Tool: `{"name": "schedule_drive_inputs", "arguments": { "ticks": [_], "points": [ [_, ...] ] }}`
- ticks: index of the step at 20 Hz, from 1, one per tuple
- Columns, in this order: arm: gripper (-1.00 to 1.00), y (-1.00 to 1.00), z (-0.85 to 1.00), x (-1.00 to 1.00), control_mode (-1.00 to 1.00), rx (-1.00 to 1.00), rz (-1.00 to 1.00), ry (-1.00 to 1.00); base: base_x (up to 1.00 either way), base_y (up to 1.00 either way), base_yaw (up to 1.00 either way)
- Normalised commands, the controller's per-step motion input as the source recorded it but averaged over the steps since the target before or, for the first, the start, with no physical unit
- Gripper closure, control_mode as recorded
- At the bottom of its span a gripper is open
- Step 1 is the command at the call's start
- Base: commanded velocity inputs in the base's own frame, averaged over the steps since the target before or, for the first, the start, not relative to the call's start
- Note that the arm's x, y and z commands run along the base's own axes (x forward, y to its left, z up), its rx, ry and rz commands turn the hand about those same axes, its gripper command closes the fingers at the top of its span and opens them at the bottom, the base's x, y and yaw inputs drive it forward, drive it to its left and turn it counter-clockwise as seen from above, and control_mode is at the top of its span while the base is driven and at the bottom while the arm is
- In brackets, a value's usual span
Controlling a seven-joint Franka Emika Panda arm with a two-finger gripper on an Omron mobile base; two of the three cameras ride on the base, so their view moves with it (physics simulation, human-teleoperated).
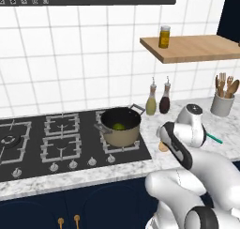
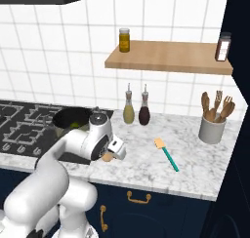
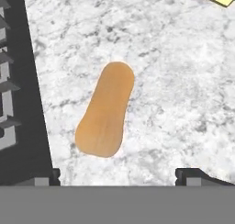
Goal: Put the lime and squash in the pot. Retrieve the spatula and lightly stir the vegetables in the pot.
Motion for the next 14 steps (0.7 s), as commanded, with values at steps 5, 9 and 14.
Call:
{"name": "schedule_drive_inputs", "arguments": {
  "ticks": [5,9,14],
  "points": [
    [-1.00,0.00,-0.43,0.64,-1.00,0.00,-0.03,-0.01,0.00,0.00,0.00],
    [-1.00,0.00,-0.33,0.33,-1.00,0.00,-0.06,0.00,0.00,0.00,0.00],
    [-1.00,0.00,-0.54,-0.29,-1.00,0.00,-0.10,0.05,0.00,0.00,0.00]
  ]
}}
